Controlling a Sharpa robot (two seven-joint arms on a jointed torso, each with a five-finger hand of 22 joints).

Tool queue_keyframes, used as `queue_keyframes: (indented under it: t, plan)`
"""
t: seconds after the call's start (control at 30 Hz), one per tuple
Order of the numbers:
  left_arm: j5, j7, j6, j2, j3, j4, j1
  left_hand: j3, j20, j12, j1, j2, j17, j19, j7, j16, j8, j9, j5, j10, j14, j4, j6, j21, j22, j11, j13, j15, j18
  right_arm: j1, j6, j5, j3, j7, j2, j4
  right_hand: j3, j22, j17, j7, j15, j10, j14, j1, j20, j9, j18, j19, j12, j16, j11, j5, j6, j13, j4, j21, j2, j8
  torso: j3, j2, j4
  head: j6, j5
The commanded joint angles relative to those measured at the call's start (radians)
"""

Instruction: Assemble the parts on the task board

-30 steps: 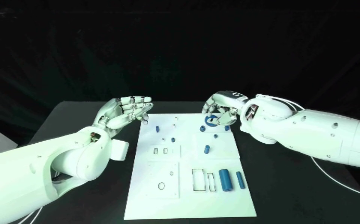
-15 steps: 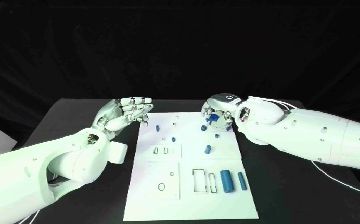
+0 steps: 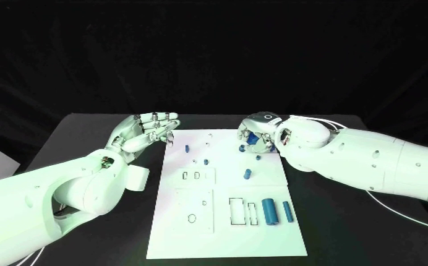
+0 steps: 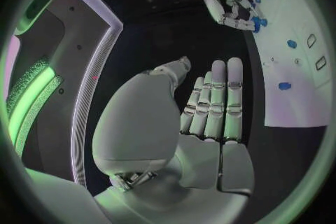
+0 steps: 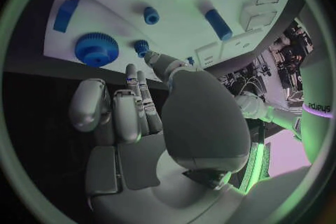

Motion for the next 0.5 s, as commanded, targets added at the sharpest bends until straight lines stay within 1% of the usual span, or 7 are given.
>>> queue_keyframes:
  t: [0.03,0.1,0.17,0.2,0.3,0.5]
  plan:
    - [0.008,0.003,0.021,0.002,0.001,-0.001,0.003,0.001,0.0,-0.005,-0.009,0.001,0.001,-0.004,0.011,0.005,-0.003,-0.001,0.001,-0.008,-0.007,0.0,-0.006,0.006,0.001,-0.002,-0.002,-0.001,0.014,-0.004,0.025,-0.019,0.0,0.008,0.004,-0.003,0.002,0.005,0.0,0.002,0.007,-0.001,0.048,0.01,0.0,0.001,-0.019,0.006,-0.002,0.005,0.0,-0.002,0.0,0.001,0.003,0.008,0.005,0.0,0.0003,0.004,0.0017,-0.003,0.001]
    - [0.012,0.002,0.02,0.003,0.001,-0.003,0.003,-0.001,0.002,-0.004,-0.014,0.002,0.002,-0.007,0.012,0.007,-0.003,-0.001,0.0,-0.011,-0.009,0.004,-0.008,0.007,0.001,-0.001,-0.002,0.0,0.014,-0.005,0.023,-0.019,0.0,0.01,0.005,-0.002,0.002,0.006,-0.001,0.003,0.007,0.001,0.047,0.009,0.0,0.002,-0.019,0.006,-0.001,0.005,0.0,-0.002,0.0,0.002,0.004,0.009,0.006,0.0,0.0007,0.003,0.0014,-0.004,0.002]
    - [0.014,0.002,0.019,0.004,0.001,-0.006,0.003,-0.002,0.002,-0.003,-0.016,0.003,0.002,-0.007,0.012,0.008,-0.003,0.0,0.0,-0.012,-0.01,0.005,-0.009,0.007,0.001,-0.001,-0.001,0.001,0.014,-0.006,0.024,-0.018,0.0,0.01,0.005,-0.002,0.001,0.006,0.0,0.003,0.007,0.003,0.046,0.007,0.001,0.004,-0.018,0.004,0.0,0.007,0.001,-0.008,0.001,0.003,0.007,0.008,0.006,0.001,0.0009,0.003,0.0009,-0.003,0.005]
    - [0.015,0.002,0.019,0.004,0.001,-0.006,0.003,-0.002,0.002,-0.003,-0.017,0.003,0.002,-0.008,0.012,0.009,-0.003,0.0,0.0,-0.013,-0.01,0.005,-0.009,0.007,0.001,0.0,-0.001,0.001,0.014,-0.007,0.025,-0.018,0.0,0.01,0.005,-0.002,0.001,0.006,0.0,0.003,0.007,0.003,0.046,0.007,0.001,0.004,-0.018,0.004,0.0,0.007,0.001,-0.008,0.001,0.003,0.007,0.008,0.006,0.001,0.001,0.003,-0.0002,-0.003,0.006]
    - [0.016,0.001,0.018,0.005,0.001,-0.008,0.003,-0.002,0.002,-0.003,-0.017,0.003,0.002,-0.008,0.012,0.009,-0.003,0.0,0.0,-0.013,-0.01,0.005,-0.009,0.007,0.001,0.0,-0.001,0.001,0.014,-0.008,0.031,-0.018,0.0,0.008,0.005,-0.005,0.001,0.005,0.0,0.003,0.007,0.003,0.046,0.007,0.001,0.005,-0.018,0.004,0.0,0.008,0.001,-0.009,0.001,0.004,0.008,0.008,0.006,0.001,0.0012,0.005,-0.0006,-0.002,0.01]
    - [0.017,0.001,0.019,0.005,0.001,-0.009,0.003,-0.004,0.003,-0.003,-0.019,0.004,0.002,-0.009,0.013,0.01,-0.003,0.0,0.0,-0.014,-0.011,0.006,-0.011,0.008,0.002,0.0,-0.001,0.002,0.014,-0.008,0.038,-0.018,0.0,0.004,0.007,-0.009,0.006,0.007,0.002,0.005,0.007,0.01,0.045,0.01,0.002,0.009,-0.018,0.003,0.002,0.012,0.0,-0.011,0.007,0.006,0.011,0.009,0.013,0.006,0.0008,0.007,-0.0006,0.0,0.009]
